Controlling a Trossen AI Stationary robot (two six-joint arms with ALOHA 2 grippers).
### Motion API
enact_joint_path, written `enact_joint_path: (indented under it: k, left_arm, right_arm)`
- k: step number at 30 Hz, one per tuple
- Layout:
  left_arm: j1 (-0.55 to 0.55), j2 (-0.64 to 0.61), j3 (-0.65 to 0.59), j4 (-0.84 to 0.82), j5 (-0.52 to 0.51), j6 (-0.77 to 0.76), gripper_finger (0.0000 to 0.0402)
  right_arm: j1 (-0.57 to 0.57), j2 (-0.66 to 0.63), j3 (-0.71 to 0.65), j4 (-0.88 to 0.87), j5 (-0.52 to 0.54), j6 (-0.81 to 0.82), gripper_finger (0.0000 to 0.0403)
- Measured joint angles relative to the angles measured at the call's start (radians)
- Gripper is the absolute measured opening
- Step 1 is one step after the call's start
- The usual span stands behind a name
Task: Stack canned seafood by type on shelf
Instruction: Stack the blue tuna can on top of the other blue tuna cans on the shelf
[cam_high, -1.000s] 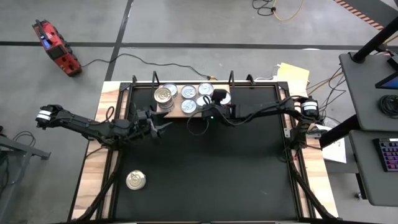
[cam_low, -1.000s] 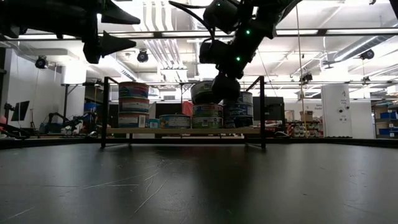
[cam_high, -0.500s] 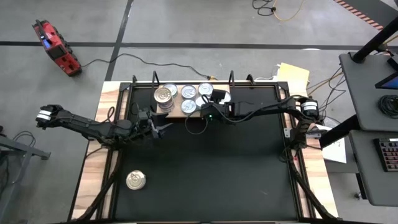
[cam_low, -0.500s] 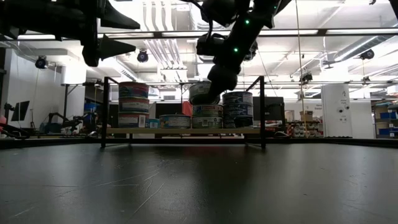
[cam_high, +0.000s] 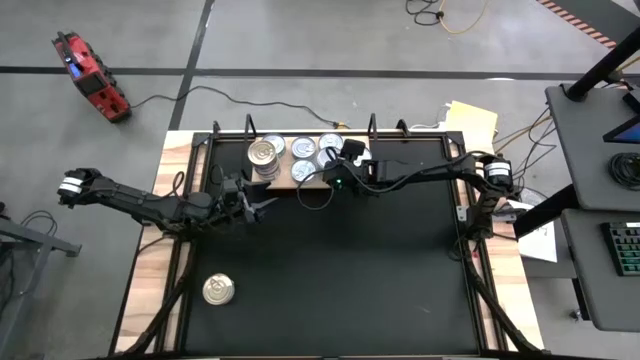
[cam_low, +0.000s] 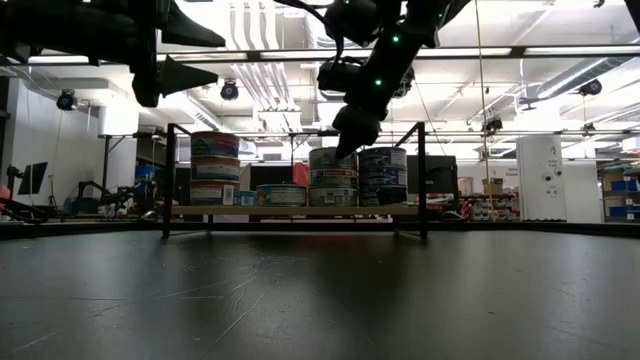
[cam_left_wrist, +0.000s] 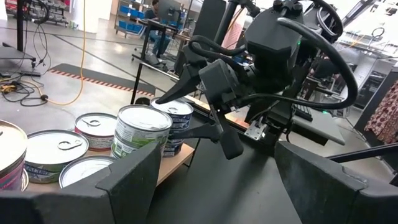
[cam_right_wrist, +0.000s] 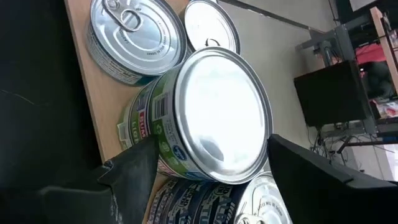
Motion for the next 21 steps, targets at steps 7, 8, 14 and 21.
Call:
enact_joint_path:
  k: [7,8,14,21]
  left_arm:
    - [0.0,0.0,0.0,-0.043,0.0,-0.018,0.03]
    - [0.0,0.0,0.0,-0.056,0.0,-0.025,0.03]
    - [-0.002,0.0,0.0,-0.111,0.056,-0.057,0.03]
    - [-0.054,0.007,0.0,-0.109,0.138,-0.06,0.03]
  right_arm:
    - [0.016,-0.026,0.0,-0.031,-0.016,0.039,0.0292]
    - [0.02,-0.034,0.0,-0.036,-0.034,0.049,0.029]
    - [0.06,-0.078,-0.011,-0.042,-0.193,0.121,0.0273]
    - [0.154,-0.093,-0.066,0.007,-0.227,0.178,0.025]
